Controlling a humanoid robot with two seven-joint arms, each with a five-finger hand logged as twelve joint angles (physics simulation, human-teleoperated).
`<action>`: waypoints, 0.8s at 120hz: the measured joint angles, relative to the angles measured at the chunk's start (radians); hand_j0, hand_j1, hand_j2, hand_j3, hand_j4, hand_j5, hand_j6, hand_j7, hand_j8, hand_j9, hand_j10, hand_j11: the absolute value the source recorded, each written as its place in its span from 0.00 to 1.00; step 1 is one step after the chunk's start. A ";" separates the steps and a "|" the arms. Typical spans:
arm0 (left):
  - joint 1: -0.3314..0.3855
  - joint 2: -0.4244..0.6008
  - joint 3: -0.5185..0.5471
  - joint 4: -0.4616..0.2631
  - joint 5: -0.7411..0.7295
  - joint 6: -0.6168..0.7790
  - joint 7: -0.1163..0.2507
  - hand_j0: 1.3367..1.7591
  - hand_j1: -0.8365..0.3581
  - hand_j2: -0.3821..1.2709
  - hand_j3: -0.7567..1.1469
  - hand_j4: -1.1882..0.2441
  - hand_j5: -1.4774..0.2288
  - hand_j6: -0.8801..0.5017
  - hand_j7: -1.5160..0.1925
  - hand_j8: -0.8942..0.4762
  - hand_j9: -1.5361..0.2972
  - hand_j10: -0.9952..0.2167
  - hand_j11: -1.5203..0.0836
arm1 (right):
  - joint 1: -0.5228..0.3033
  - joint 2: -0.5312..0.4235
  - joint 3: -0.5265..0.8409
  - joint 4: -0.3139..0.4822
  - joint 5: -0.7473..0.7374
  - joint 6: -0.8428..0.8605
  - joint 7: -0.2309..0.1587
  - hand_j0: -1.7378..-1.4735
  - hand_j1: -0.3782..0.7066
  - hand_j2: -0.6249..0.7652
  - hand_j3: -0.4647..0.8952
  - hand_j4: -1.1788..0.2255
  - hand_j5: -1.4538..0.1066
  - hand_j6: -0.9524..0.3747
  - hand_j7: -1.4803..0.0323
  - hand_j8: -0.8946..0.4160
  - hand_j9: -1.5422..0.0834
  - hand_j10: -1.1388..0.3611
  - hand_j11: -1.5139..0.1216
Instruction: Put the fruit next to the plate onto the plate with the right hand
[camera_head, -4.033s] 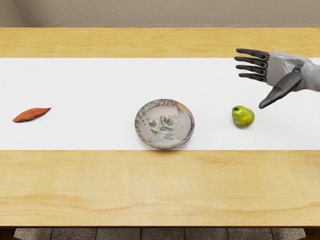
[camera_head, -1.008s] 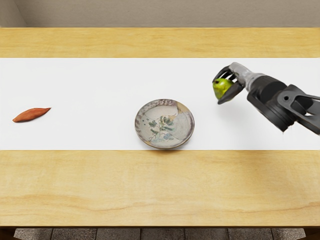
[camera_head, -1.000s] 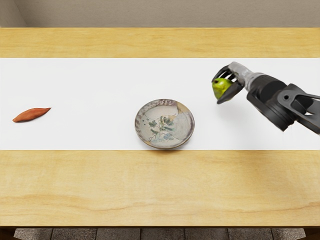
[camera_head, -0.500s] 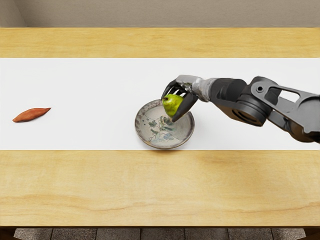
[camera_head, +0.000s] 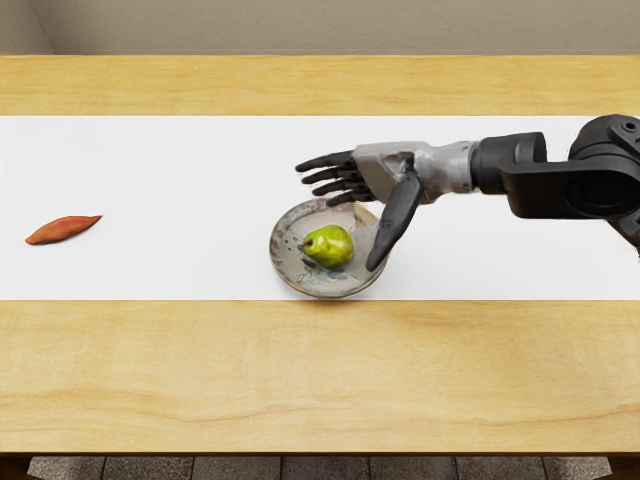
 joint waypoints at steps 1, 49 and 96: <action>0.000 0.000 0.000 0.000 0.000 0.000 0.000 0.76 0.99 0.23 0.40 0.83 0.87 0.64 0.89 0.65 0.84 0.82 0.95 | -0.007 -0.003 0.010 0.000 0.004 0.006 0.008 0.30 0.08 0.46 0.34 0.79 0.87 0.68 0.92 0.65 0.89 0.72 0.86; 0.042 0.000 0.000 0.000 0.000 0.000 0.000 0.76 0.99 0.23 0.40 0.83 0.87 0.64 0.89 0.65 0.84 0.82 0.95 | -0.564 -0.055 0.594 -0.021 0.040 0.076 0.102 0.30 0.03 0.45 0.34 0.83 0.92 0.71 0.97 0.68 0.94 0.75 0.92; 0.035 0.000 0.000 0.000 0.000 0.000 0.000 0.76 0.99 0.23 0.40 0.83 0.87 0.64 0.89 0.65 0.84 0.82 0.95 | -0.730 -0.120 0.814 -0.130 0.088 0.077 0.101 0.30 0.03 0.45 0.34 0.84 0.93 0.72 0.98 0.68 0.95 0.76 0.92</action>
